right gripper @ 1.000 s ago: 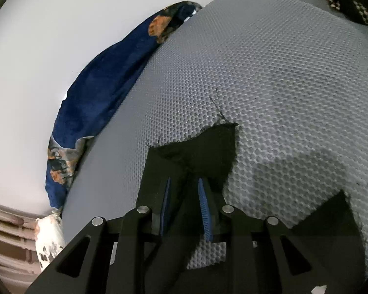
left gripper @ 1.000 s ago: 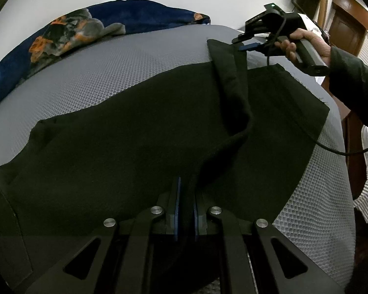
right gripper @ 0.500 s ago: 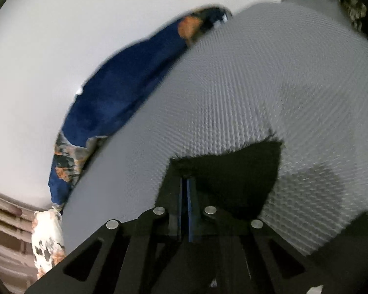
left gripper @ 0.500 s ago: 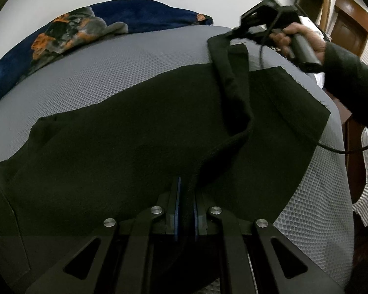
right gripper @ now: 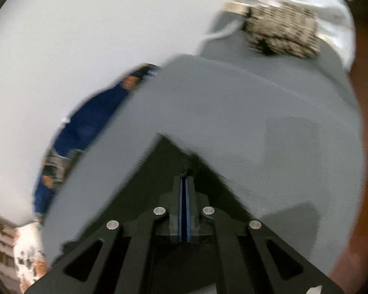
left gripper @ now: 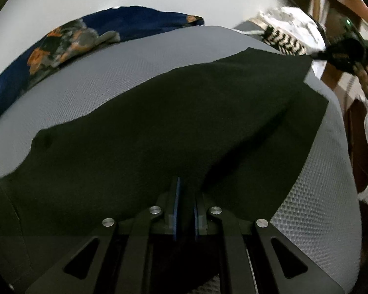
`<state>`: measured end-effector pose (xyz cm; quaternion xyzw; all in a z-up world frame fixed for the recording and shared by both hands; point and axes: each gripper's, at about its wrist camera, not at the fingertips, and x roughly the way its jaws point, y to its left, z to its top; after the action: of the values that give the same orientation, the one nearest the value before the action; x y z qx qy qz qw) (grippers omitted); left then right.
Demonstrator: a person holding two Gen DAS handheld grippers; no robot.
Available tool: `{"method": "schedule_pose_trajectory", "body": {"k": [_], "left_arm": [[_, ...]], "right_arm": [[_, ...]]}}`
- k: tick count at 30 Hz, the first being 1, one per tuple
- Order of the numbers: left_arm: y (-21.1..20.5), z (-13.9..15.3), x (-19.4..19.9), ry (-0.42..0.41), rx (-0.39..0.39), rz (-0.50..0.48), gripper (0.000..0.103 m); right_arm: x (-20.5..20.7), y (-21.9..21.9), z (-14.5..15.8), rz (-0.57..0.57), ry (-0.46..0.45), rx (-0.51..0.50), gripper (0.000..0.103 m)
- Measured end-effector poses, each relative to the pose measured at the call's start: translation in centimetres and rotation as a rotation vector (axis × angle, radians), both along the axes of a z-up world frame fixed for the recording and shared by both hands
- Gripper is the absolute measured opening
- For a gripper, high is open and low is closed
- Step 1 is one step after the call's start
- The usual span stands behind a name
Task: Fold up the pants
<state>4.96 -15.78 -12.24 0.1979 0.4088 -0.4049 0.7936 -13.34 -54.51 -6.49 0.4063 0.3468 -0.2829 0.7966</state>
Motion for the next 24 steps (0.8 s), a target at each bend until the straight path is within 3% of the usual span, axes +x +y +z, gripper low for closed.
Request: {"method": "schedule_pose_trajectory", "body": {"k": [5,14,24], "left_arm": [[-0.4,-0.1,-0.4,-0.044,0.038,-0.037,0.009],[0.3,1.6,-1.8,-0.06,0.023,-0.141,0.009],[0.4,0.0,-3.5,-0.037,0.055,-0.187,0.009]], "right_arm": [[-2.5,0.6,-4.0,-0.044,0.076,0.059,0.001],[-4.4,1.6,-3.1,-0.037,0.095,0.007,0.001],[-4.4,1.5,-5.0,-0.065,0.159,0.026,0.001]]}}
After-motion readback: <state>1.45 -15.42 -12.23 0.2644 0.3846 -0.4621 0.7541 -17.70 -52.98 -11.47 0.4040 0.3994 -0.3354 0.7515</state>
